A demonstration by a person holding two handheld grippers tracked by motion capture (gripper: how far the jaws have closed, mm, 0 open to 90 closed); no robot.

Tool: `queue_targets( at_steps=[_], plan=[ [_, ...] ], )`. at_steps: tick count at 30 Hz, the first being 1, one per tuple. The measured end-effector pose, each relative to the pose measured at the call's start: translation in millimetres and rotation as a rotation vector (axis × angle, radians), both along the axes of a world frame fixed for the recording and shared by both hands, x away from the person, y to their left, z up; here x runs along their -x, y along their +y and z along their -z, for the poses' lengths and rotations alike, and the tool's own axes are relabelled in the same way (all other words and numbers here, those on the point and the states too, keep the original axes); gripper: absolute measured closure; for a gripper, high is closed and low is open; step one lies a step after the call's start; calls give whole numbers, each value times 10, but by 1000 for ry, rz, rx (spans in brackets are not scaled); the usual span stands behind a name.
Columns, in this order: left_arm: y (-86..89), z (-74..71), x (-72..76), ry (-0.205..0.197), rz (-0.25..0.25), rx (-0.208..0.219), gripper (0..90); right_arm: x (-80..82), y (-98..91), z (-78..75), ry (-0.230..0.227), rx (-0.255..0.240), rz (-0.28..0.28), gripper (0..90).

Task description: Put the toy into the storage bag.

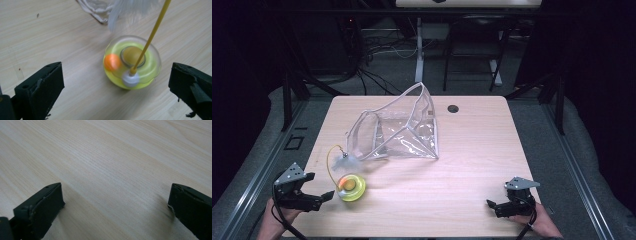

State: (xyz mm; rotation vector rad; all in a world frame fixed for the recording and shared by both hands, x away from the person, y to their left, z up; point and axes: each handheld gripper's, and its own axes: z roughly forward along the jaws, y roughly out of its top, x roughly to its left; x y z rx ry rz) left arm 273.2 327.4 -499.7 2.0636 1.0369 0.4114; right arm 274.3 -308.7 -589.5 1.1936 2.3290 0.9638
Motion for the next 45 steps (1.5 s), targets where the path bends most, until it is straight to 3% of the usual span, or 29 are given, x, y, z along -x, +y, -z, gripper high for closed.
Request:
queue_targets(
  at_steps=[15,24,29,45],
  plan=[
    [-177,-258,-89,-27,-21,21,2,1,2,0,0,-2,2,0],
    [-242,-394,-51,-55,-7,18,181,5,5,2,-1,-3,7,0],
    [-223,-459,-35,-70,-25,20,377,5,6,3,0,-7,7,0],
    [-241,-489,-55,-59,-16,40,728,4,5,3,-1,-4,7,0]
  ],
)
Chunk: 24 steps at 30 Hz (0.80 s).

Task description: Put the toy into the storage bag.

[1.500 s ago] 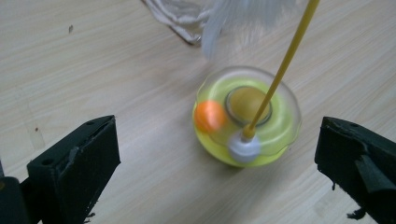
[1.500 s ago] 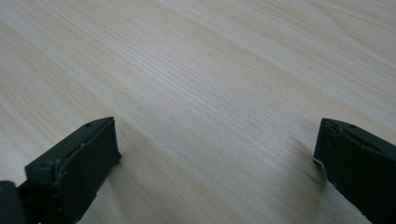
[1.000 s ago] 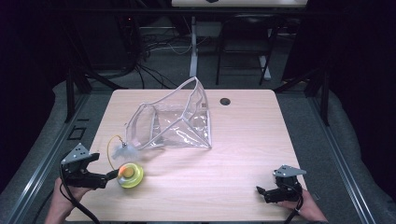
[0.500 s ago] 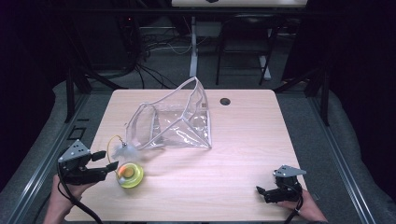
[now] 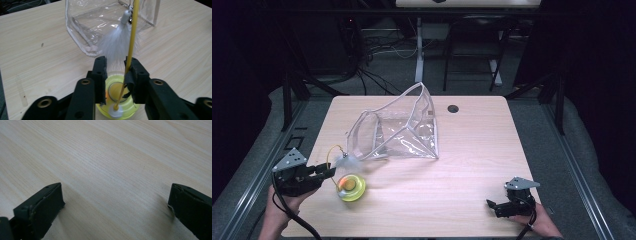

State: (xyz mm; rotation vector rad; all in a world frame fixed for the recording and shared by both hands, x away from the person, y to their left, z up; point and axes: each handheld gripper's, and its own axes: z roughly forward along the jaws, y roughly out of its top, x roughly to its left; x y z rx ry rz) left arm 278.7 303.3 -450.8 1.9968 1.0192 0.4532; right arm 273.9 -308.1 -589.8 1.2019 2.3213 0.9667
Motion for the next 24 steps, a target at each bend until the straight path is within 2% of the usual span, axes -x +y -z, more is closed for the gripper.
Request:
queue_targets(
  at_steps=[6,11,16,24],
  plan=[
    [-29,-3,-8,4,5,-7,874,2,3,2,0,-3,4,0],
    [-62,-20,-4,3,13,-14,879,1,3,2,-1,-3,3,0],
    [-81,-42,5,-27,22,0,881,2,3,2,-1,-3,3,0],
    [40,-118,21,-16,3,24,881,2,3,2,-1,-3,3,0]
  ],
)
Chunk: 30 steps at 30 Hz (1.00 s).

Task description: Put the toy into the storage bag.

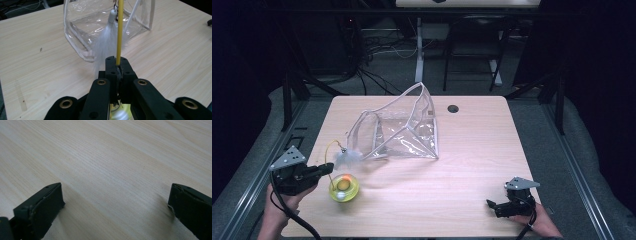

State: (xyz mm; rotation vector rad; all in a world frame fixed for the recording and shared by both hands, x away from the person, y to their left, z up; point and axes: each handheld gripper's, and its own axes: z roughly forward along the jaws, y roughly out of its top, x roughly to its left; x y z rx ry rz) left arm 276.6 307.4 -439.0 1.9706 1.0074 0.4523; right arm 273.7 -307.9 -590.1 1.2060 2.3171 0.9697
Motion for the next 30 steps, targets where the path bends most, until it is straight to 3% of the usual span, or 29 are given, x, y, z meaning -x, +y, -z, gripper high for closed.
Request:
queue_targets(
  at_steps=[18,30],
  plan=[
    [186,-111,45,-28,-58,-43,882,1,0,-1,2,0,1,0],
    [283,-225,-50,-50,-98,-72,881,1,0,-1,2,0,1,0]
  ],
)
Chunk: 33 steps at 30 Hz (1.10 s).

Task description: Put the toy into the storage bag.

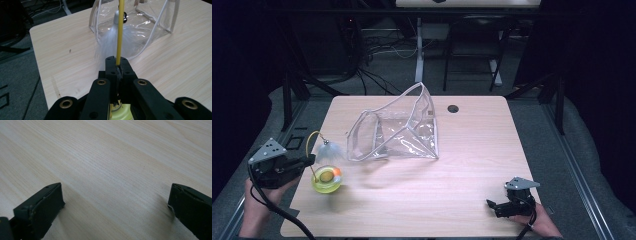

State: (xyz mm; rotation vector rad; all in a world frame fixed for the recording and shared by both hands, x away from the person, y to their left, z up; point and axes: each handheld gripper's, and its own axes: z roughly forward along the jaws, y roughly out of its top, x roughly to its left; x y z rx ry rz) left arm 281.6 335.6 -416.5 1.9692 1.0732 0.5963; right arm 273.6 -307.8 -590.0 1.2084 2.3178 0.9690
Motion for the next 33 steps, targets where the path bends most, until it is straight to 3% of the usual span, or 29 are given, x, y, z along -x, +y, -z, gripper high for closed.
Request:
queue_targets(
  at_steps=[21,33],
  plan=[
    [124,2,-274,25,-48,-14,882,0,0,0,0,0,0,0],
    [155,-43,-425,33,-50,-31,881,0,0,0,0,0,0,0]
  ],
)
